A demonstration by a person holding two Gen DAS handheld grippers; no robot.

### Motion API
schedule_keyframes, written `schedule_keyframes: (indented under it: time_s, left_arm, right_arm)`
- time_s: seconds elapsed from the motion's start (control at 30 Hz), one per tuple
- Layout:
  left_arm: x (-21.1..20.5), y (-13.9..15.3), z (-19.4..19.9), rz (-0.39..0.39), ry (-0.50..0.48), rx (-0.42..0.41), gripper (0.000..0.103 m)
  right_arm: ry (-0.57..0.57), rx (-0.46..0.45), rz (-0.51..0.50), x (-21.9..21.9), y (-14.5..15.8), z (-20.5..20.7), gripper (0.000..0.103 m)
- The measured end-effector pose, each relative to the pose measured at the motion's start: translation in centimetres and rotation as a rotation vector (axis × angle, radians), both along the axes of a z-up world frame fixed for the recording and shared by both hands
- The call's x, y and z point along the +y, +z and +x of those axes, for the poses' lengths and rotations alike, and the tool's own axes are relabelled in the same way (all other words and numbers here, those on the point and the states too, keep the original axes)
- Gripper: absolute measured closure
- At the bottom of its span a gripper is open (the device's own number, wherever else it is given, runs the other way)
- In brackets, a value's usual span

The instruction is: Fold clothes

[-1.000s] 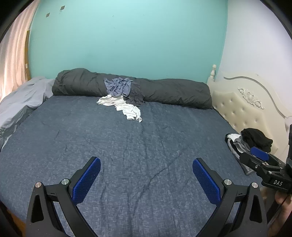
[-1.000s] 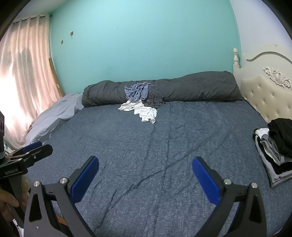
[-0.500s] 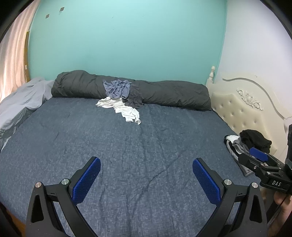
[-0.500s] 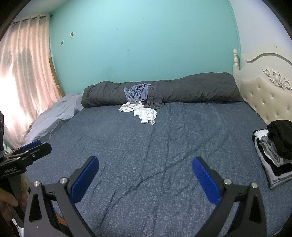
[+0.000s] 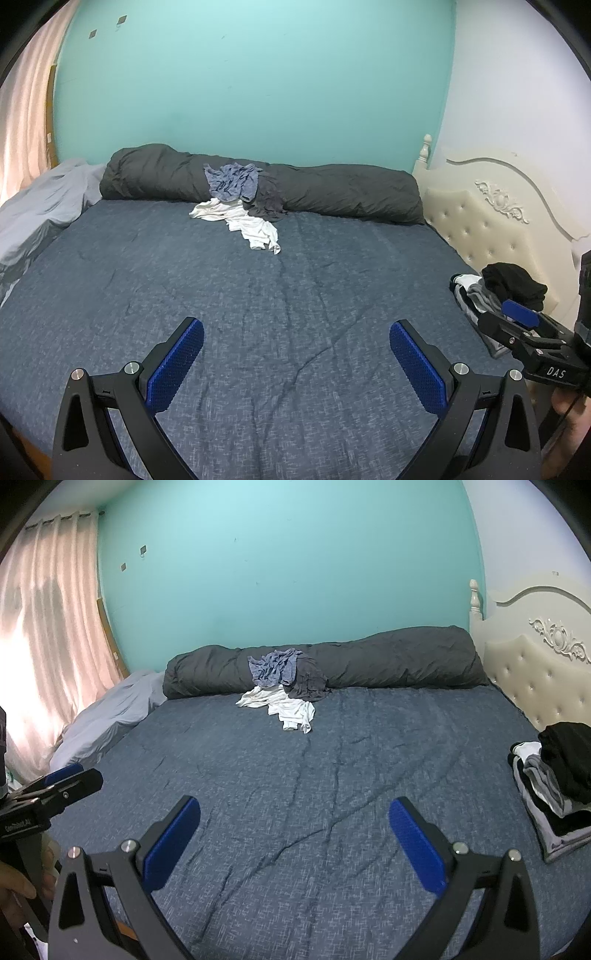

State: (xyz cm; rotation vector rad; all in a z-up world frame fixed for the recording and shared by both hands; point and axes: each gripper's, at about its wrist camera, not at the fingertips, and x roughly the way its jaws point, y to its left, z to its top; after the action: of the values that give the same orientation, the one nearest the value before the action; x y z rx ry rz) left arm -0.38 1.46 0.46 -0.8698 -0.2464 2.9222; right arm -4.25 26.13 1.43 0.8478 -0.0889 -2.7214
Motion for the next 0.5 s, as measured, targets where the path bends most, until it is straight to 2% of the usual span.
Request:
schedule_keyframes:
  time_s: [0.5]
  left_arm:
    - [-0.5, -0.8, -1.3, 0.019, 0.0, -0.01, 0.0]
  right_arm:
    - [0.01, -0.032, -0.004, 0.2, -1.7, -1.5, 0.0]
